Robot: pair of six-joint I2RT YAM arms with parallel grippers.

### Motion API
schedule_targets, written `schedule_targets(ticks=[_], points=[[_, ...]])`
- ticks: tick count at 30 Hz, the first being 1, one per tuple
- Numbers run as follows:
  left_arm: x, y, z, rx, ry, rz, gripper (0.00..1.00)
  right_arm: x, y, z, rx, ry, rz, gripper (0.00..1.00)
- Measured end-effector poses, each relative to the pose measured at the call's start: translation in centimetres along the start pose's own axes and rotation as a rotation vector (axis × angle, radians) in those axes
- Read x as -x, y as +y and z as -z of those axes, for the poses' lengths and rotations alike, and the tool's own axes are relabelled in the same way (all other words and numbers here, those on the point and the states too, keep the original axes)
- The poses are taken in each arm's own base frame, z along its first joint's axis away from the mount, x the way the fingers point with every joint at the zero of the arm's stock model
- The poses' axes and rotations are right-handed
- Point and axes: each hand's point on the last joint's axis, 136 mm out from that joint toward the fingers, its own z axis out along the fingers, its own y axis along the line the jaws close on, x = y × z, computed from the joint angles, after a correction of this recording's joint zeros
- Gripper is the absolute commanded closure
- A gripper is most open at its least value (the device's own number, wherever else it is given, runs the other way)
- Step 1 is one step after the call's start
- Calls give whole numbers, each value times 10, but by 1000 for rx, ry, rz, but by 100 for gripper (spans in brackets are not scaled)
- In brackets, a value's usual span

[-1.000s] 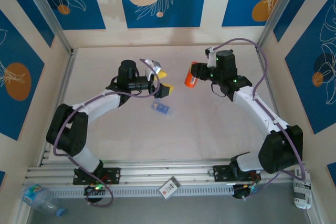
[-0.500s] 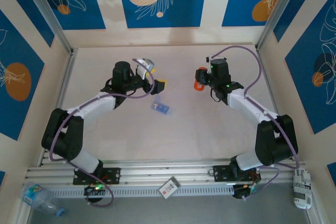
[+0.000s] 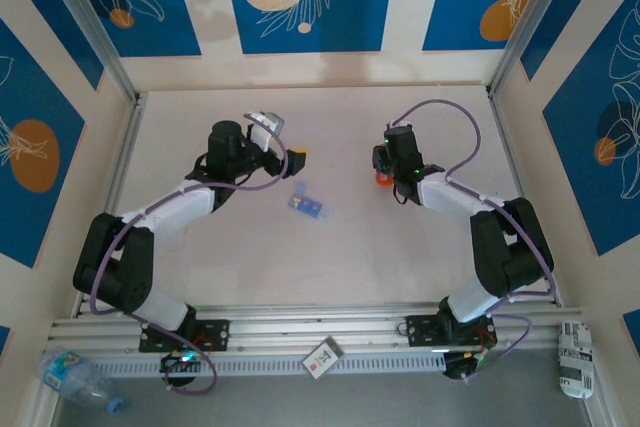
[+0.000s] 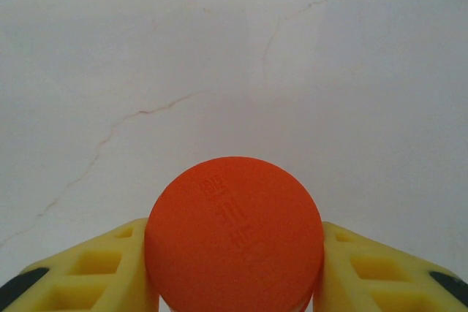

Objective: Sort the pills into containers

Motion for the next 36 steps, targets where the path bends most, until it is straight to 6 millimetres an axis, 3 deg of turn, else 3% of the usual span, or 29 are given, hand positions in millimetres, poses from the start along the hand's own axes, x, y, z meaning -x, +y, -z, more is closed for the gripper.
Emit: schedule_targets(ticks=[8,21,26,31,36], points=[[-1,2,4,20,-15,-7,0,-14,2,0,-24,11,-21,49],[1,1,13,37,-54,-24,0,-18,5,7,-25,17,-38,33],[3,3,14,49,-68,-26,0,-11,5,17,-9,4,-45,26],[11,6,17,75,-97,-4,0,-2,7,33,31,3,-55,25],[13,16,18,133,-110,44,0,29,24,59,141,-22,-68,25]])
